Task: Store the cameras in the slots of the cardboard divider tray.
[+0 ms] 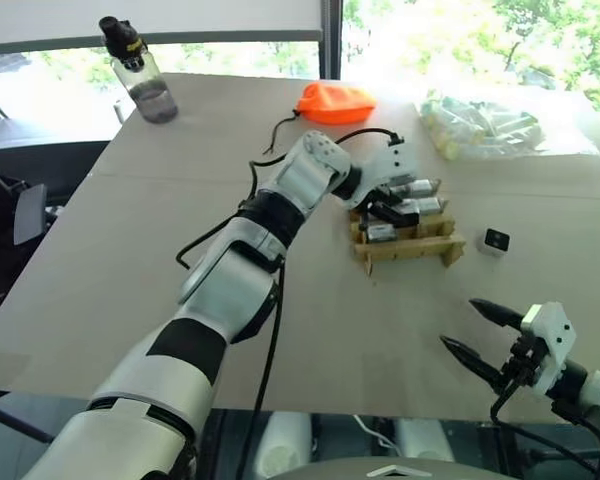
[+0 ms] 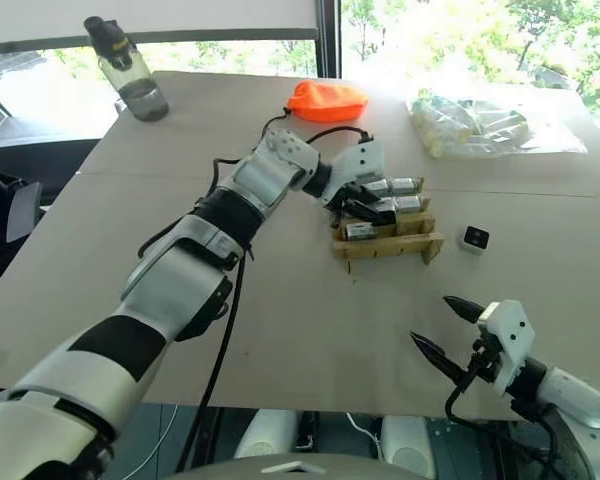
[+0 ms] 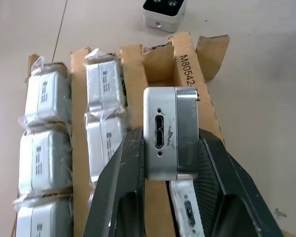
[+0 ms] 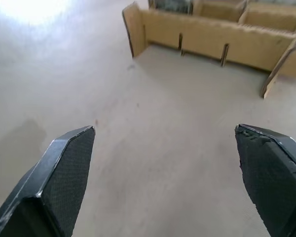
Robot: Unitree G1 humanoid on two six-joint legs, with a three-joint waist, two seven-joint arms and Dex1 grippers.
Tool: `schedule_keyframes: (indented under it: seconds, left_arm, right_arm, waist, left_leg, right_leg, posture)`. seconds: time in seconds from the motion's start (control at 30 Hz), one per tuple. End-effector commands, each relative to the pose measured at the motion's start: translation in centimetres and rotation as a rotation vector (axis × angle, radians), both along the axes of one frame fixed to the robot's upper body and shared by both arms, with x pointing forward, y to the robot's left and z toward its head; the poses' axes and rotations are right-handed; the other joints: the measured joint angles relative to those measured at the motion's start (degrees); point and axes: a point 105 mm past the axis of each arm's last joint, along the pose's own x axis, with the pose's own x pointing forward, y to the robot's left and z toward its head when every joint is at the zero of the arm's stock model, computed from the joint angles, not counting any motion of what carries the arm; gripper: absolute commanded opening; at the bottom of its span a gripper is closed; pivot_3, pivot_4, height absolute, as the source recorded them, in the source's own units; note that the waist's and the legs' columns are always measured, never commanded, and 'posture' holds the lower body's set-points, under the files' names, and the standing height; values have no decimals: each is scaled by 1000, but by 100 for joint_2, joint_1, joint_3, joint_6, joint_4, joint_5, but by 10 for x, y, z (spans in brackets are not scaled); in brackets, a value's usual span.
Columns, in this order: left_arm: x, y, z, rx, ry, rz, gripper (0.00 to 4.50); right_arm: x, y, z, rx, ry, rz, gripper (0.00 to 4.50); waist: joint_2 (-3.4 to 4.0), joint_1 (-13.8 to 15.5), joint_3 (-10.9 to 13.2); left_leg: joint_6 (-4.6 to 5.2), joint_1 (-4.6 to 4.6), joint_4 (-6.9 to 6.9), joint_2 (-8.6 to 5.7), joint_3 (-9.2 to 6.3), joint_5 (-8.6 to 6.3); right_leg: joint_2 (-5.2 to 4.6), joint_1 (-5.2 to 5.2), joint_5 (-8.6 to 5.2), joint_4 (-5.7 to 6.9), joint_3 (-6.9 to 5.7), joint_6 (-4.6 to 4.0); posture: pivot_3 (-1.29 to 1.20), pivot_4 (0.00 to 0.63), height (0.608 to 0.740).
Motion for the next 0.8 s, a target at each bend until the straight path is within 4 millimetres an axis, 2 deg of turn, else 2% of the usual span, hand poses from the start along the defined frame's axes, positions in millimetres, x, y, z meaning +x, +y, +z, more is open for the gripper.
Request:
schedule_keyframes:
  seconds: [0.03, 0.27, 0.57, 0.8]
  left_arm:
    - [1, -5, 8, 6, -33, -13, 750]
    - [4, 4, -23, 141, -58, 31, 750]
    - [3, 5, -38, 173, -36, 94, 750]
    - [9, 18, -42, 226, -43, 157, 750]
  right_arm:
    - [-2, -5, 12, 1, -93, -10, 4500]
    - [5, -8, 18, 42, -182, -58, 4500]
    - [14, -17, 15, 15, -256, -140, 4500]
    - [12, -19, 13, 20, -276, -157, 4500]
  waist:
    - [-1, -34, 0]
    - [-12, -77, -8]
    - [-44, -75, -42]
    - [-44, -77, -55]
  left_leg:
    - [2, -1, 0, 0, 0, -1]
    - [5, 6, 1, 0, 1, -3]
    - [7, 16, 3, 1, -2, -4]
    - [7, 20, 4, 2, -1, -4]
  right_leg:
    - [0, 0, 1, 0, 1, -2]
    - [-1, 2, 10, 3, 3, -17]
    - [-1, 12, 10, 7, 3, -18]
    - [-1, 15, 10, 10, 5, -18]
  posture:
    - [0, 150, 726]
    - [0, 150, 726]
    - [0, 150, 726]
    - [0, 150, 726]
